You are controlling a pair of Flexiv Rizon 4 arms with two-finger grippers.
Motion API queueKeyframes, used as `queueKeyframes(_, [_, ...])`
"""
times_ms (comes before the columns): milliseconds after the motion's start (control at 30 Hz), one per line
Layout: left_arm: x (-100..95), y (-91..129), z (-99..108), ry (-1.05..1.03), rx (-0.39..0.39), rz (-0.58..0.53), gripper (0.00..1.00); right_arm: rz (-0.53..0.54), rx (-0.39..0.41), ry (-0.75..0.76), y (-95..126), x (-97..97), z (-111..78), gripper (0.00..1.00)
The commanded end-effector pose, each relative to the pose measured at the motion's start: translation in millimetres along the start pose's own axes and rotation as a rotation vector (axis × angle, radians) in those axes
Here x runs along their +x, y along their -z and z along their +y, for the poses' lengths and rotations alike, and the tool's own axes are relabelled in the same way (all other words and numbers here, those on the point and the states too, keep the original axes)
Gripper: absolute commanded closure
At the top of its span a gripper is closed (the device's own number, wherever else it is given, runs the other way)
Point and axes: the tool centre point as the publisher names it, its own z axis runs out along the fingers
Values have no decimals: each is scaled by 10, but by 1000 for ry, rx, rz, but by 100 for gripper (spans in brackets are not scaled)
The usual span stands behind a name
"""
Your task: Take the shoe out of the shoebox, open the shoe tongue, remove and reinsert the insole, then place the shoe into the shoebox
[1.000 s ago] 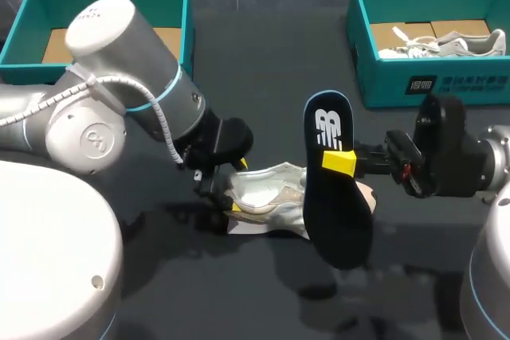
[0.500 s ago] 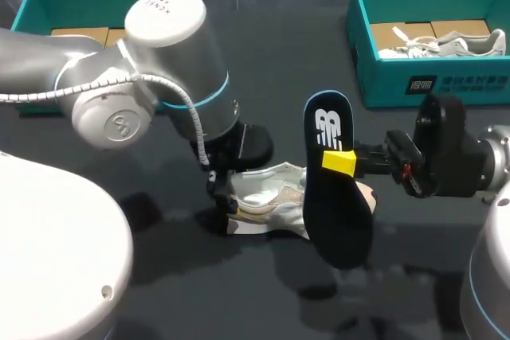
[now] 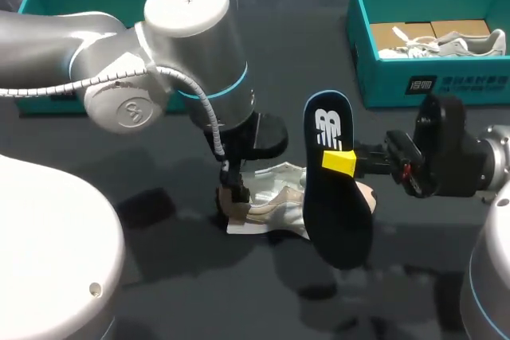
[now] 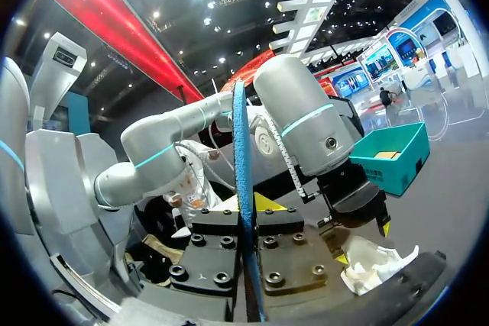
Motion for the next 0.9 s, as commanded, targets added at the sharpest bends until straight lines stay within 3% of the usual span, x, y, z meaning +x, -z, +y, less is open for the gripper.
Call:
queueKeyframes(33, [-92,33,-65,3,-8,-15,0,-6,-1,0,-6,26,-11,100])
queueKeyframes(367, [-279,-254,-298,20,-17,-29,0,-6,-1,0,-6,26,-11,100])
queueKeyframes(600, [-366,-450,-362,39,-36,-41,17,-6,-1,0,-6,26,-11,100])
queueKeyframes(900, [-353,-671,-367,41,-60,-35,30,-6,-1,0,-6,26,-11,100])
